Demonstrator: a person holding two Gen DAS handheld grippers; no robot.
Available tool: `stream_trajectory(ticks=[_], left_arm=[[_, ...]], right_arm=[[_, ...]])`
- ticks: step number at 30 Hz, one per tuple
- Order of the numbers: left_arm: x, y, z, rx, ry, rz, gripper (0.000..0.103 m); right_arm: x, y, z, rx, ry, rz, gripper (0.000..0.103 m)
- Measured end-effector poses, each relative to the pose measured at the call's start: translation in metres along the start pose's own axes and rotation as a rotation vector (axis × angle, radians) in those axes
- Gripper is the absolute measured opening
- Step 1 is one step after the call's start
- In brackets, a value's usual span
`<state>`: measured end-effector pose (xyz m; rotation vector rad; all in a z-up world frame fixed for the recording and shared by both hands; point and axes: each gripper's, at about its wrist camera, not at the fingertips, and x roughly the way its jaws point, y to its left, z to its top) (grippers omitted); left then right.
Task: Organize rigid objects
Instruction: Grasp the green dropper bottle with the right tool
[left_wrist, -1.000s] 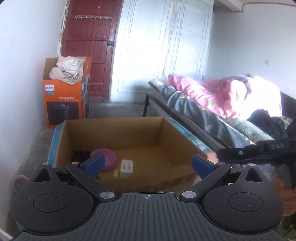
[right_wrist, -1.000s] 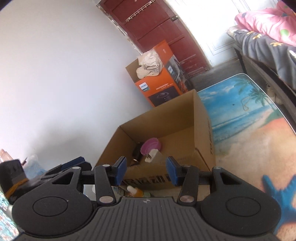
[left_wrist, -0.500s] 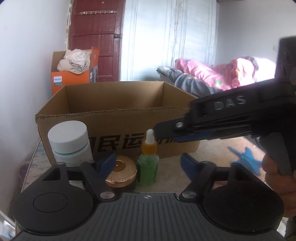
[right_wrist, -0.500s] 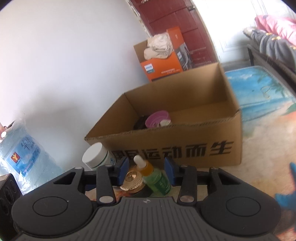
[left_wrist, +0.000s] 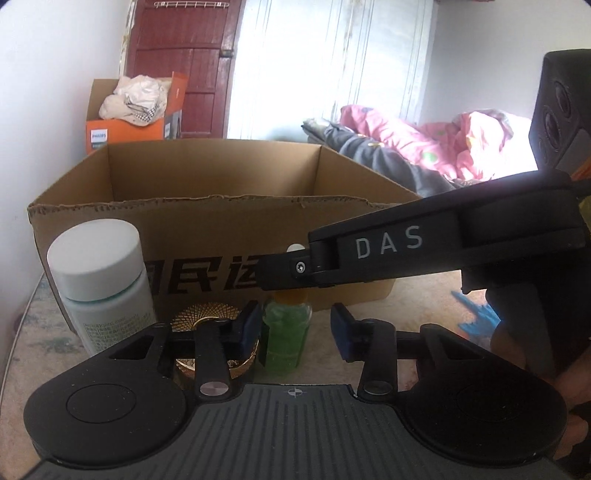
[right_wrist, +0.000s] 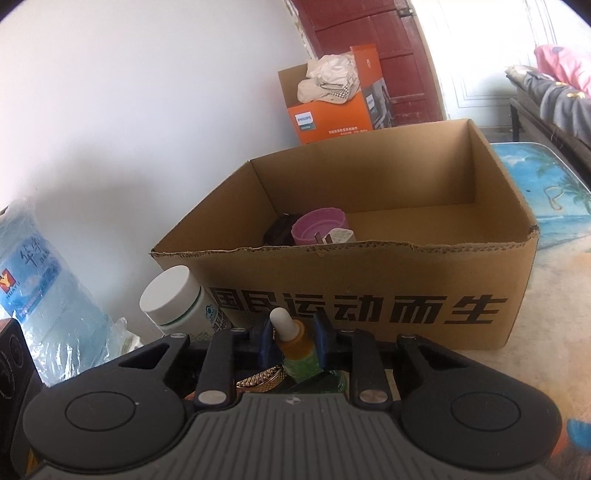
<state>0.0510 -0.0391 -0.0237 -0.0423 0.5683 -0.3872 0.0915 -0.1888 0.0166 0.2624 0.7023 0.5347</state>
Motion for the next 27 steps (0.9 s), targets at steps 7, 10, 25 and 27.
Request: stream_trajectory(ticks=[7,10,25,27], left_arm=[[0.004,-0.006,0.003,0.012,0.013,-0.01,0.041],[0.004,-0.009,0.003,-0.008,0.023,-0.053,0.041],[0.031,-0.028,-0.008,0.062,0.111,-0.059,0.034],[0.032,-0.029,-0.01,0.069,0.106,-0.054,0.034]], right_arm=[[-0.006,-0.006,0.001,-0.003,0.003,-0.004,0.025],[-0.014,-0.015,0.0,0.017,0.005,-0.013,0.025],[-0.032,-0.026,-0.012,0.0,0.008,-0.052,0.027],[-0.032,-0.024,-0.011,-0.018,0.012,-0.059,0.028]])
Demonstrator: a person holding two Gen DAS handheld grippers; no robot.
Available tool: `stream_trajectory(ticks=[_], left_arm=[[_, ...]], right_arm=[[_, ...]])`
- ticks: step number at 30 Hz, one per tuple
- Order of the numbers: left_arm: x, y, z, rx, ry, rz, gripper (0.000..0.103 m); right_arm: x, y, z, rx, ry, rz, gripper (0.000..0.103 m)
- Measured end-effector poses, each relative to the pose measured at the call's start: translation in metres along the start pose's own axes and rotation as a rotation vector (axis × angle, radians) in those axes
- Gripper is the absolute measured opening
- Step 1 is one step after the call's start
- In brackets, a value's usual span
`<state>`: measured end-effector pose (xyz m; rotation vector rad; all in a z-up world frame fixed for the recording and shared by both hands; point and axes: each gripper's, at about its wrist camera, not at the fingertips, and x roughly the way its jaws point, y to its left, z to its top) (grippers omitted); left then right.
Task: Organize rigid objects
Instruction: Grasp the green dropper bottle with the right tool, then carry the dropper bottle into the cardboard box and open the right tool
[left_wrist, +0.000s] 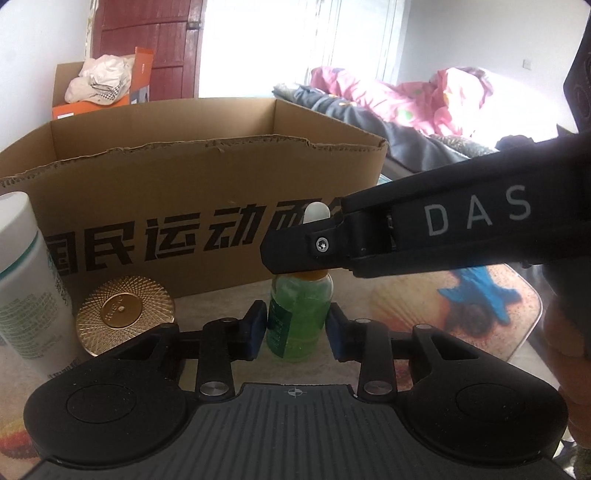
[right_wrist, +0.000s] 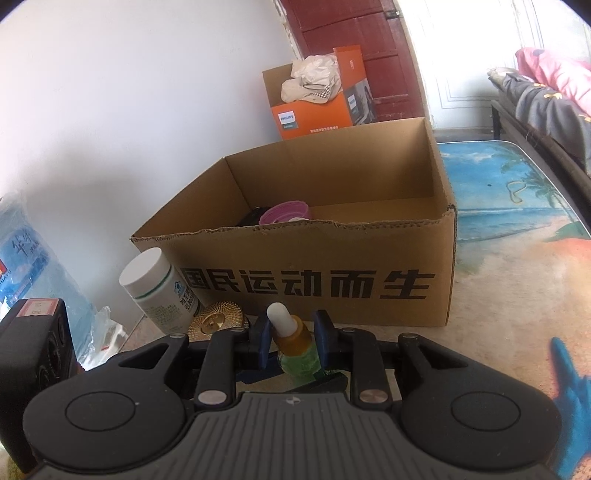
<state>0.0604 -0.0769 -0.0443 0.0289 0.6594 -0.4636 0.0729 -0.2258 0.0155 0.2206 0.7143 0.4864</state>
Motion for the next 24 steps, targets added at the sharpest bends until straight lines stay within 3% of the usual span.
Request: stream_trajectory(ticks=[14,24], left_arm=[[-0.007,-0.014,-0.004,0.016,-0.036,0.023,0.032],[-0.059,-0.026,0.041,0.05,-0.148,0.065,0.032]], right_arm=[[-0.009,0.005,0.003,-0.066,-0.014,0.0,0.024],[-0.059,0.032,0.043,-0.174,-0.133,0.084,0.025]])
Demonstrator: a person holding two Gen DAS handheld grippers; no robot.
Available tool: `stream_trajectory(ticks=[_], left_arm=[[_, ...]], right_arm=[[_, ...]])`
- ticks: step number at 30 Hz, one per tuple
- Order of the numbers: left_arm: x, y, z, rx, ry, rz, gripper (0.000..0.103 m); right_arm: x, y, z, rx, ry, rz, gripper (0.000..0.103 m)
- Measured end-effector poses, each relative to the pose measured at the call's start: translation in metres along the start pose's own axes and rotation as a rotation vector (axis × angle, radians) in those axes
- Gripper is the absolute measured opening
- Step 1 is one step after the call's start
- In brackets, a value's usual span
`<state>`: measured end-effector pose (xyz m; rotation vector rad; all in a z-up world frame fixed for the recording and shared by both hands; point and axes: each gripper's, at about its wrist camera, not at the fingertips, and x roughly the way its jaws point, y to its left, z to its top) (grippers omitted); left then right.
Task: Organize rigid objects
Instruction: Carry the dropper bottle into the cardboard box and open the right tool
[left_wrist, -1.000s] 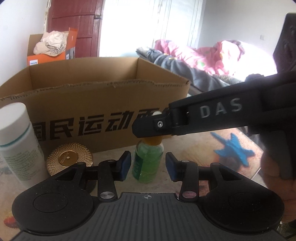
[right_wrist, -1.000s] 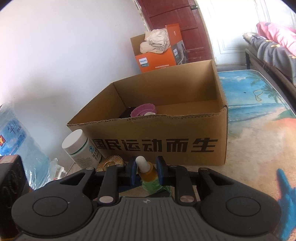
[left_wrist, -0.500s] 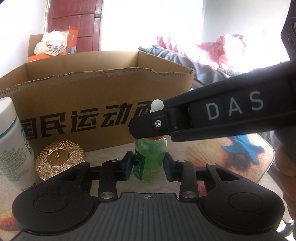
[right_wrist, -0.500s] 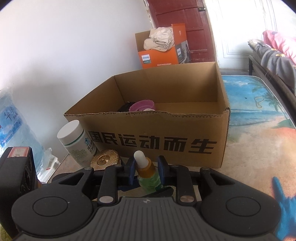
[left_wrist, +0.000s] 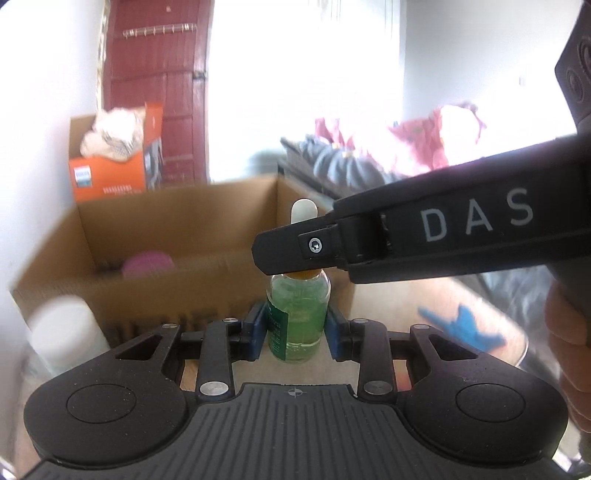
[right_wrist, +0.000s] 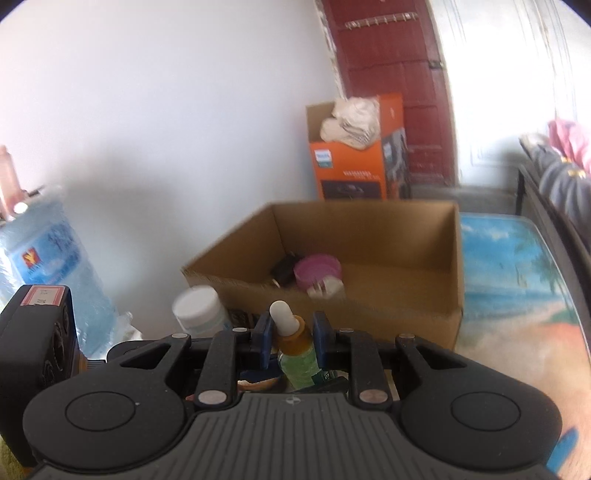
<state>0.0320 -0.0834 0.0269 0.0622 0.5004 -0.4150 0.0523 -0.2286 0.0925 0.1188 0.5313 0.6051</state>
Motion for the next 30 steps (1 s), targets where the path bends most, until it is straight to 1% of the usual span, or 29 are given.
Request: stream_trajectory(ticks=[3,5,8,10,13,18,22,25,28,30], left_arm=[[-0.007,0.008,0.029,-0.02,-0.021,-0.015,0.032],[-0.003,0.02,0.05,-0.062,-0.02,-0.046,0.032],[0.014,0.039,0.078,-0.128,0.005,-0.079,0.032],[0.031,0.049,0.092,-0.146,0.026,-0.074,0.032],[0.063,0.061,0.104,-0.158,0.094,-0.055,0.031],[0.119,0.092,0.104,-0.265,0.266,-0.073,0.031],[0.163,0.11,0.101,-0.341,0.385,-0.073,0.031],[0.182,0.113,0.104,-0.351,0.444,-0.043,0.031],[0.197,0.117,0.104,-0.364,0.479,-0.015,0.031],[0.206,0.12,0.104,-0.355,0.495,0.002,0.031]], right_arm=[[-0.004,0.004,0.026,-0.04,-0.037,0.027,0.025],[0.001,0.002,0.046,-0.052,-0.047,0.045,0.025],[0.021,-0.012,0.079,-0.025,-0.025,0.08,0.025],[0.039,-0.024,0.096,0.003,0.002,0.094,0.025],[0.073,-0.043,0.112,0.044,0.061,0.097,0.025],[0.133,-0.082,0.119,0.132,0.167,0.08,0.025],[0.174,-0.105,0.115,0.157,0.246,0.054,0.025],[0.196,-0.114,0.112,0.152,0.291,0.049,0.026],[0.211,-0.122,0.108,0.161,0.318,0.05,0.026],[0.22,-0.126,0.107,0.171,0.328,0.05,0.026]])
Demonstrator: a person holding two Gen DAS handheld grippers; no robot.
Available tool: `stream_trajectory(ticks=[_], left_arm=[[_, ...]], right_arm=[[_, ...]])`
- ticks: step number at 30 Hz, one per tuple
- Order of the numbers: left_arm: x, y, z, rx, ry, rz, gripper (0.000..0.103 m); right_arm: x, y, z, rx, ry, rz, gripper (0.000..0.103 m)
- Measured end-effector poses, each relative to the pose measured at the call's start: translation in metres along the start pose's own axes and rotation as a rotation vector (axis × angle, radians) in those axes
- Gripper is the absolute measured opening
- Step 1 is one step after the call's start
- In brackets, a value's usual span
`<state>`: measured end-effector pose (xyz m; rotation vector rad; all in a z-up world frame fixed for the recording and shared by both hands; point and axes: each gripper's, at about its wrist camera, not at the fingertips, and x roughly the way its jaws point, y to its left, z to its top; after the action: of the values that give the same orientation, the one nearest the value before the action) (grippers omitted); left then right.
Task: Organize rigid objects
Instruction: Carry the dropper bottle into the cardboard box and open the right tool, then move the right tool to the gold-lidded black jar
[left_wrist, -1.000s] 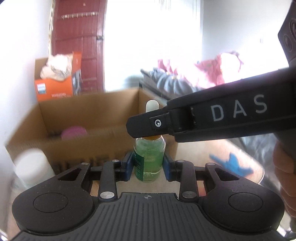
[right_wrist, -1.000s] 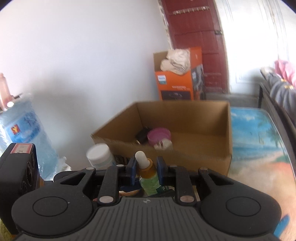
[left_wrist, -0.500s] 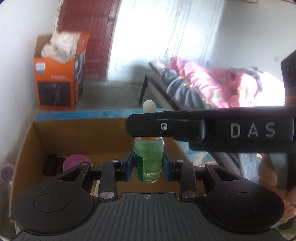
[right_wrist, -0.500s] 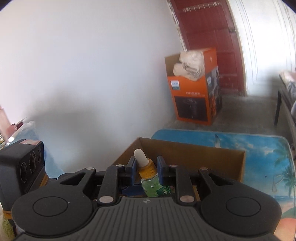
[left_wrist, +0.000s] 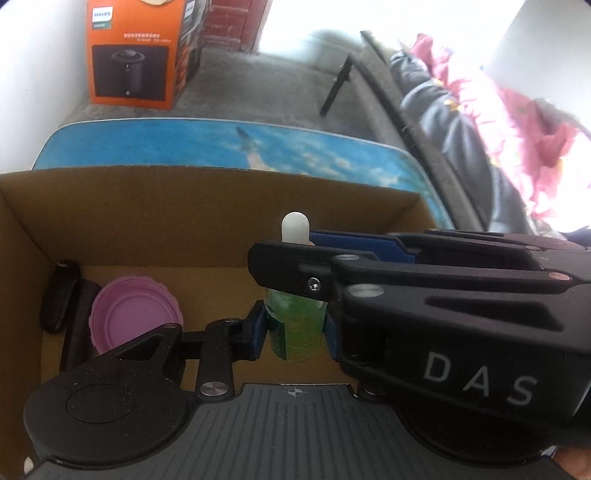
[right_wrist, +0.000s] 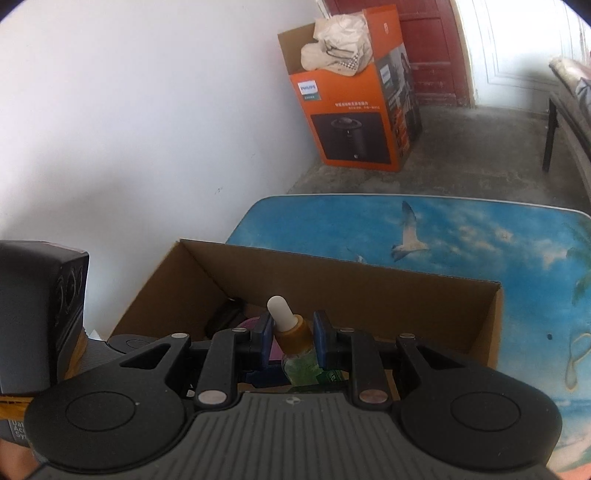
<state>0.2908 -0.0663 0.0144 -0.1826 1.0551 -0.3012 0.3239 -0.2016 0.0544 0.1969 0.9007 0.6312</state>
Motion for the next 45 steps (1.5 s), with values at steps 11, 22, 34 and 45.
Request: stream_trajectory(ticks=[11,22,34,45], left_arm=[[0.016,0.014,0.011,-0.04,0.062,0.049,0.033],[0.015,0.014,0.006,-0.034,0.069,0.066,0.057],[-0.007,0.017,0.01,-0.08,0.027,0.084,0.074],[-0.112,0.001,-0.033,0.043,-0.052,-0.036,0.083]], right_arm=[[0.022,-0.011,0.002,0.038,0.032,0.022,0.026],[0.026,-0.015,-0.002,0.065,0.066,0.024,0.028],[-0.004,-0.017,0.001,0.119,-0.01,0.063,0.046],[-0.133,0.002,-0.058,0.188,-0.235,0.195,0.061]])
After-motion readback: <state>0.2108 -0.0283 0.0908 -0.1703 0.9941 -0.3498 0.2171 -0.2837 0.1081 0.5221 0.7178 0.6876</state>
